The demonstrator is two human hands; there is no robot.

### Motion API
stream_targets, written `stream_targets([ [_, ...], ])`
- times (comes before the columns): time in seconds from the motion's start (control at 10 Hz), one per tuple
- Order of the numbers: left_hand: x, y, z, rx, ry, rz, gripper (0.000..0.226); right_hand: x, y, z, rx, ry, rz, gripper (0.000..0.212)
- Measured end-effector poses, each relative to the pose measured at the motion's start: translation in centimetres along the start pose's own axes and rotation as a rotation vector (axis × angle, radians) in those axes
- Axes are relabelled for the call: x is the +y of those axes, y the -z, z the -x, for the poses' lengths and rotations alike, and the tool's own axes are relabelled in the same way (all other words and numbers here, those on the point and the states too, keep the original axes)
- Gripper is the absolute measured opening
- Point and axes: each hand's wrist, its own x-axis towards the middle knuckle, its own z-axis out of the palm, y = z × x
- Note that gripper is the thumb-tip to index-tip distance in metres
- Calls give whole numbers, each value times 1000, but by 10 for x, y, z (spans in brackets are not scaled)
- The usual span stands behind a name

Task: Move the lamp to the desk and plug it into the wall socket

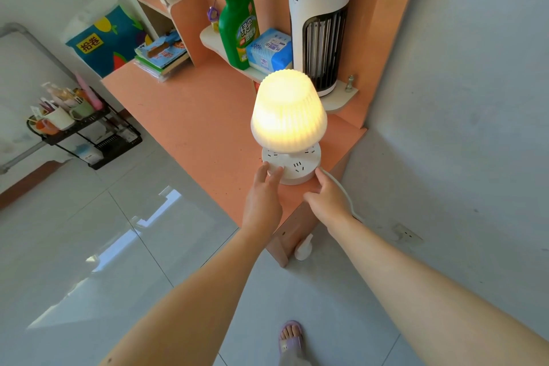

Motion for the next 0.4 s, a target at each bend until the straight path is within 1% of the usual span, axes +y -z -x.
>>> stream_targets([
  [0.1,2,2,0,-21,28,37,73,2,1,1,11,2,-6,71],
  [0.2,4,4,1,-18,26,47,69,5,4,4,7,11,-58,68],
  [0.3,8,9,4,-7,19,49,60,8,9,7,2,-22,-175,60],
  [0.4,17,13,6,-20,29,42,48,10,16,10,7,-67,-213,49],
])
